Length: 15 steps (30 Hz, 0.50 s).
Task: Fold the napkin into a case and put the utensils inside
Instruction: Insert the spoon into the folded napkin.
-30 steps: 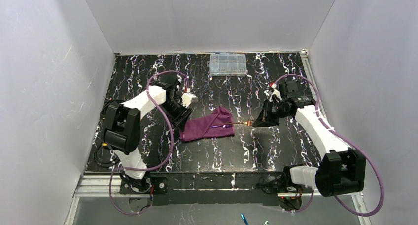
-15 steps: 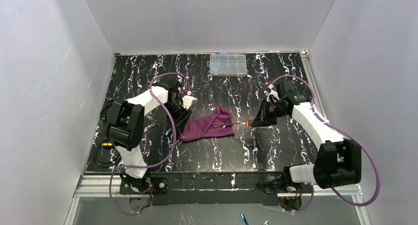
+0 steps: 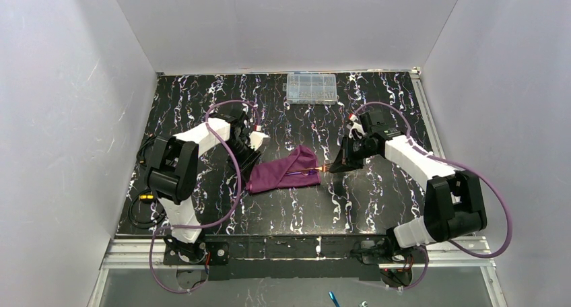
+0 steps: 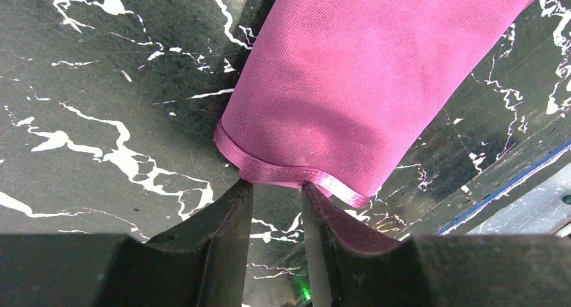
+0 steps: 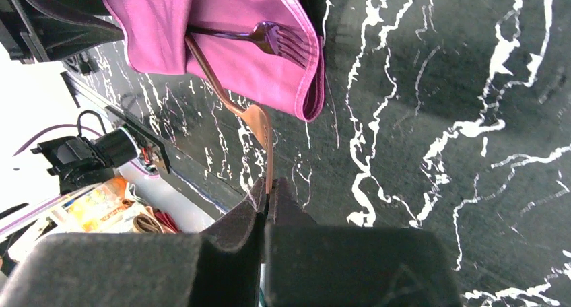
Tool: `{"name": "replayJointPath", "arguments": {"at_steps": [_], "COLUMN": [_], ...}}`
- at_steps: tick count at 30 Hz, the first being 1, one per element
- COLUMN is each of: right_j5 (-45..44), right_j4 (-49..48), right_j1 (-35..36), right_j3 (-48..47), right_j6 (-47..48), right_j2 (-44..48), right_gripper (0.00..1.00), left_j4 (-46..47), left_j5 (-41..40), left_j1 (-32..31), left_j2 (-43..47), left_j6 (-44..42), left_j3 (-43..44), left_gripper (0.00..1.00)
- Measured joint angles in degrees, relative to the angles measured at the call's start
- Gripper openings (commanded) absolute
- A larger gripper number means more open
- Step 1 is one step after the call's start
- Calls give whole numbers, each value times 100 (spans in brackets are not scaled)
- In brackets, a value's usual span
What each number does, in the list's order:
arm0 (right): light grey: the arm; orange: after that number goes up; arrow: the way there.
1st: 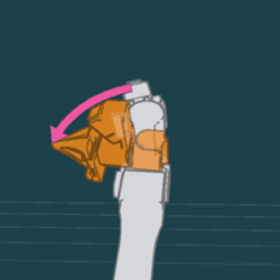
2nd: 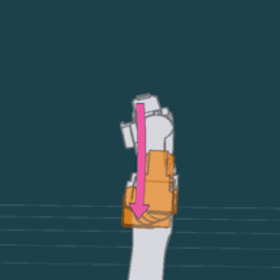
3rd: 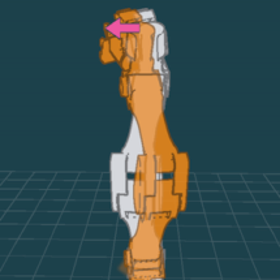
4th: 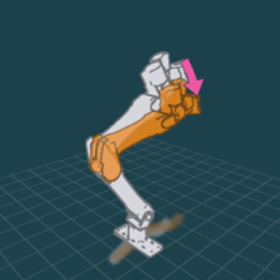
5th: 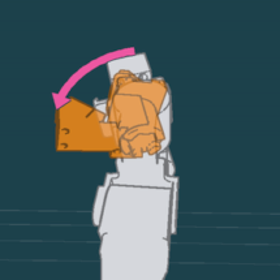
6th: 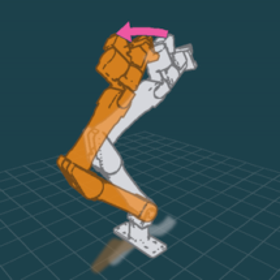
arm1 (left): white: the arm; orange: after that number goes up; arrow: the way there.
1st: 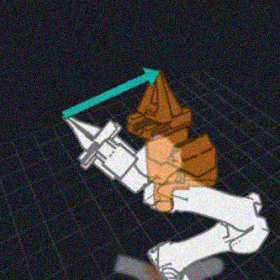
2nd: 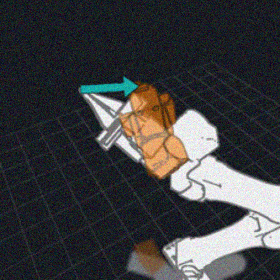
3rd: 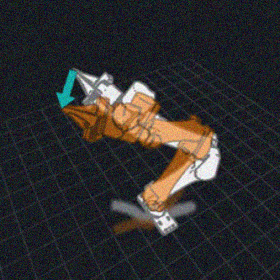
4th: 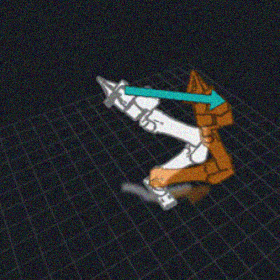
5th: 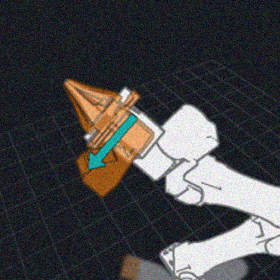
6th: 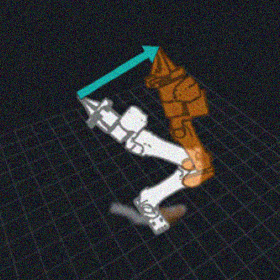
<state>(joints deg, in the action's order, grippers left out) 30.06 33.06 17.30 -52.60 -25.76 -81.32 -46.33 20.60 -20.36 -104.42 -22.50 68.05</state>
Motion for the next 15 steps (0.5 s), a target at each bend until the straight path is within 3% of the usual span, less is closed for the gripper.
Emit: {"name": "replayJointPath", "arguments": {"at_steps": [15], "right_j5": [205], "right_j4": [-1198], "right_j1": [651], "right_j3": [-13], "right_j6": [-437], "right_j2": [-957], "right_gripper": [1], "left_j4": [-37], "left_j5": [-13], "left_j1": [0], "left_j2": [-61], "left_j6": [-98], "left_j3": [0], "left_gripper": [27]}}
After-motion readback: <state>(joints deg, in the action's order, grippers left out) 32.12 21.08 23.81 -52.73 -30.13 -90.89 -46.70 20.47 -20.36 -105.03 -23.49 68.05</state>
